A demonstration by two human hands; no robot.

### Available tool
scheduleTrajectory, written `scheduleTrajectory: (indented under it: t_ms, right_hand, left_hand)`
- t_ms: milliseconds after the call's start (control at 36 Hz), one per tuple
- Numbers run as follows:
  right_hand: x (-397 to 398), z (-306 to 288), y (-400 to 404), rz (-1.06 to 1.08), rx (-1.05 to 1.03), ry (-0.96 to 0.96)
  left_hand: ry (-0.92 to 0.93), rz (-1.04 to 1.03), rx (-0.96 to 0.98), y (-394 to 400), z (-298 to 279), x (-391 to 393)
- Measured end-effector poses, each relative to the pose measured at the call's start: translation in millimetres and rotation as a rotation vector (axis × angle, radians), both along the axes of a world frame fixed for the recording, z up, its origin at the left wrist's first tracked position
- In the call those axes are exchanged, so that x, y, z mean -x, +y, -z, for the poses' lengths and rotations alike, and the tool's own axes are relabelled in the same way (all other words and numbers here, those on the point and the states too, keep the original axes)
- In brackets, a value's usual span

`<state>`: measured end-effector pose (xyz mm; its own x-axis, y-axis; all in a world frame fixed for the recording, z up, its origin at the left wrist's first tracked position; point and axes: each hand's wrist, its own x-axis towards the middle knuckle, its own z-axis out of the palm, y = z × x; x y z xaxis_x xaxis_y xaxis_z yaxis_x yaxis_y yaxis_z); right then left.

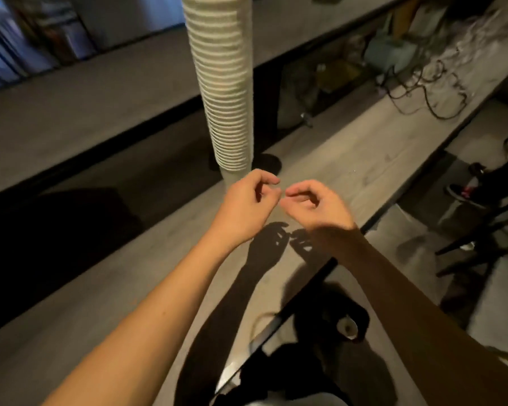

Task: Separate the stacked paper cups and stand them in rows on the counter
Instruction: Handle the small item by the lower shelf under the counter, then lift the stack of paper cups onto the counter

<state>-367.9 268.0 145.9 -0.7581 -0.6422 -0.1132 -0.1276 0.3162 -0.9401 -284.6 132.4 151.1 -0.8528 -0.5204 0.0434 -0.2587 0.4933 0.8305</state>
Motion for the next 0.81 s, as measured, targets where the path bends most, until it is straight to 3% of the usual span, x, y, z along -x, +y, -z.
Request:
scheduleTrajectory:
  t_ms: [250,472,583,667,806]
  right_hand:
    - [5,-47,-61,-0.103,0.11,0.07]
    - [60,-52,-105,-0.121,0.031,0.231]
    - [94,-49,-139,-0.211,-0.028,0.219]
    - [112,-45,-161,-0.333,-0.072,0.169]
    - [122,-37,-177,-0.355,-0.109,0.244]
  left_hand:
    - [0.11,-0.142,0.117,-64,-56,-9]
    - [0.124,-0.418,0.035,-91,-63,45]
    - [0.245,-0.429,0.051,-95,-63,68]
    - [0.258,-0.431,-0.011,-96,-61,80]
    - [0.266,-0.554,-0.003,-100,-63,91]
